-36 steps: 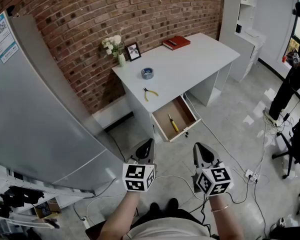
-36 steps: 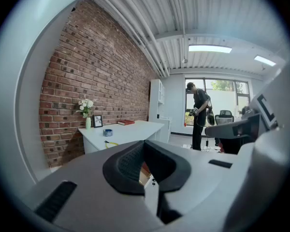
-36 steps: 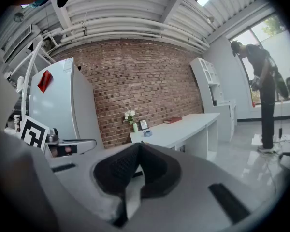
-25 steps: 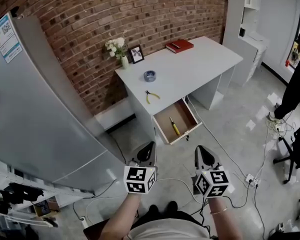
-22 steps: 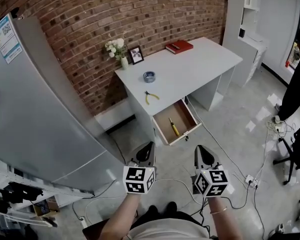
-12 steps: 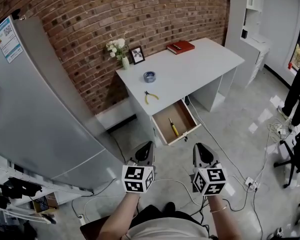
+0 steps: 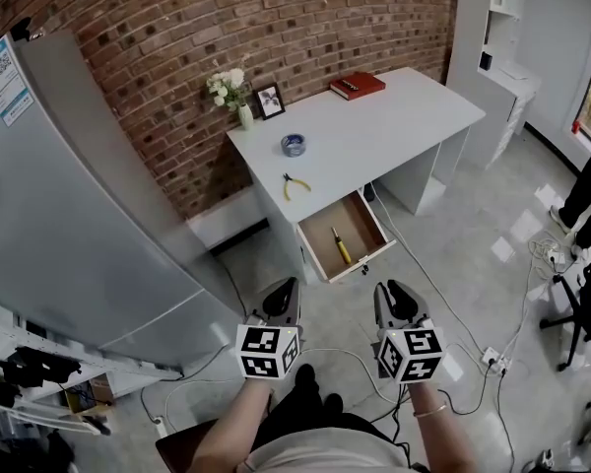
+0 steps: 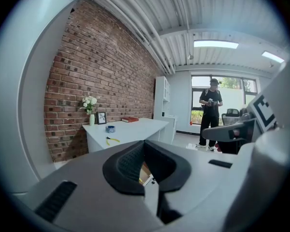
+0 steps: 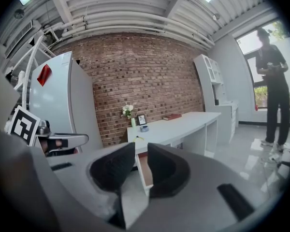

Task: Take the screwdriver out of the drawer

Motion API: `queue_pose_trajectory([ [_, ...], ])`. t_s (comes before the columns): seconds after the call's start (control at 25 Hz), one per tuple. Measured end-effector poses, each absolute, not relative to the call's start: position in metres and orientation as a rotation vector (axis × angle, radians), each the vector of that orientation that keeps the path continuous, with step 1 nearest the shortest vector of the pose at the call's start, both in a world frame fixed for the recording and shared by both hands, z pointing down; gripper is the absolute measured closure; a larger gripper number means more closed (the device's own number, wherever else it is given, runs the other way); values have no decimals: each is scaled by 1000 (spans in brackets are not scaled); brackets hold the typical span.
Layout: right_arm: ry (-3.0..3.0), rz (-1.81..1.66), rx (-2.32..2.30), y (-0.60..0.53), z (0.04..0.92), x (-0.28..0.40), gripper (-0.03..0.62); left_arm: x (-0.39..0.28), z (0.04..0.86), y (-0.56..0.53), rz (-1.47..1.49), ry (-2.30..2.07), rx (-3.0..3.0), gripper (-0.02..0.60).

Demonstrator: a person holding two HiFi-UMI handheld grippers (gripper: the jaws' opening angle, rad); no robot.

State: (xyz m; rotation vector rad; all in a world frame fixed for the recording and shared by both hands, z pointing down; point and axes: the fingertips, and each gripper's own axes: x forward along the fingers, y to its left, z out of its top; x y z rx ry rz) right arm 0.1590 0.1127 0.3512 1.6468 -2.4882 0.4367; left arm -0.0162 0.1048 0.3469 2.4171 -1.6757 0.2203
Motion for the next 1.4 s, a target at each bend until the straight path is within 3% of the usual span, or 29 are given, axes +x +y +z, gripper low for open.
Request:
queue_pose_trajectory([
  [0.8,-2381,568,1512,-5,387,135,447,-56,372,-19,176,-1650,2337,591],
  [1.4,-2286,658,1544,-93,410,119,447,-88,393,-106,209,-1601,2315,591],
])
